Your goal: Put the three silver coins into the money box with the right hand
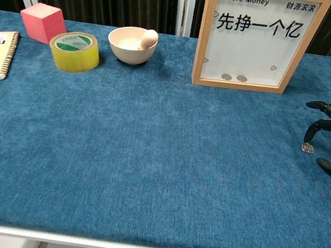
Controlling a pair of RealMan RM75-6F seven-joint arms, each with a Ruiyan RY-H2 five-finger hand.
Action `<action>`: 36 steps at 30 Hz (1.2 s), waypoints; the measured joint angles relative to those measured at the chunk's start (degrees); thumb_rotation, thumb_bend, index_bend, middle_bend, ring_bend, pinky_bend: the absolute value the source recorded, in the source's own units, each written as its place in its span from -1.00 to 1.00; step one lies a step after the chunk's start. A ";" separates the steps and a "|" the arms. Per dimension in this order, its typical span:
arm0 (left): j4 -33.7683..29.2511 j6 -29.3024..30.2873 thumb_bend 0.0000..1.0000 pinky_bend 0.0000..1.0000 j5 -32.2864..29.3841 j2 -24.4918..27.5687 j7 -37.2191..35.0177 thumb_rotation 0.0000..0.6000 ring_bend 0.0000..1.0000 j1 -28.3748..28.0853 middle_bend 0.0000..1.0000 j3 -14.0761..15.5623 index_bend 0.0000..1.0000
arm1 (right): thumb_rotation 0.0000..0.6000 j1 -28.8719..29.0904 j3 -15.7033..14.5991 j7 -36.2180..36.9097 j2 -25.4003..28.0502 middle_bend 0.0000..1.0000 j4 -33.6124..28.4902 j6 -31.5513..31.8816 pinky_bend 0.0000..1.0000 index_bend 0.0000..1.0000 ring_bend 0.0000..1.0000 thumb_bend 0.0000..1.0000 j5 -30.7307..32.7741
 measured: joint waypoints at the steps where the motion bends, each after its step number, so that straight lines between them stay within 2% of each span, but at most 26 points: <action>1: 0.01 0.00 -0.92 -1.00 0.01 0.00 -0.01 1.00 -1.00 0.00 -0.92 0.00 -0.91 | 1.00 0.01 -0.02 -0.01 -0.01 -0.93 0.00 -0.10 -1.00 -0.21 -1.00 -0.35 0.01; 36: 1.36 -0.94 -0.92 -1.00 0.03 -0.22 -1.37 1.00 -1.00 -0.23 -0.92 0.29 -0.91 | 1.00 0.55 0.59 -0.31 -1.80 -0.92 2.26 -1.21 -1.00 -0.11 -1.00 -0.34 0.62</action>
